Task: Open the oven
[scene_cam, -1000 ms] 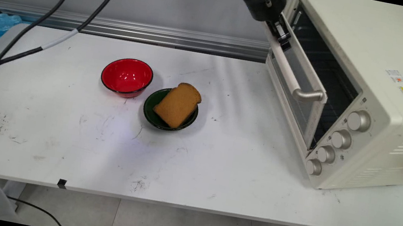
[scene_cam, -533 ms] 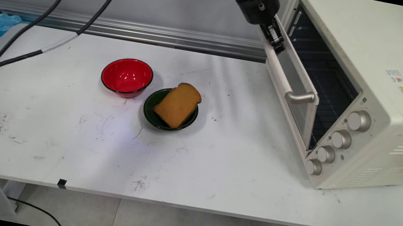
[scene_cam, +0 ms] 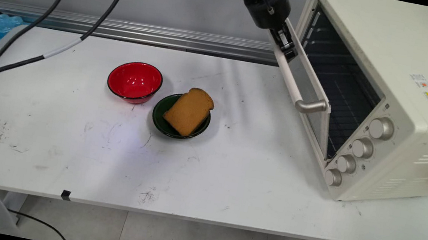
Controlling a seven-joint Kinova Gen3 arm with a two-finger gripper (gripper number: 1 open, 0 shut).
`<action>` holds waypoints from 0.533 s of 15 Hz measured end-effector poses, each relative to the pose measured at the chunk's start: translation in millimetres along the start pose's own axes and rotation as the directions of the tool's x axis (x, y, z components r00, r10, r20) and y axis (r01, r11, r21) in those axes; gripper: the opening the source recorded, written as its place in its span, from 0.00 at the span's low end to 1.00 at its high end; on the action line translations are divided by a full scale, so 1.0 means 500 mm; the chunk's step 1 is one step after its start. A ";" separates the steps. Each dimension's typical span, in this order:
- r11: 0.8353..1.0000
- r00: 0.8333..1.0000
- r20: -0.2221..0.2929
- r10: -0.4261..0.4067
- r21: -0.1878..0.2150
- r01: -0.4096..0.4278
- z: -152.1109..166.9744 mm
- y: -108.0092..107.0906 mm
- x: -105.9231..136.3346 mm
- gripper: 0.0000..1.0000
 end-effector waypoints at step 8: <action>1.000 1.000 0.011 0.008 -0.003 -0.008 0.002 -0.001 -0.015 0.00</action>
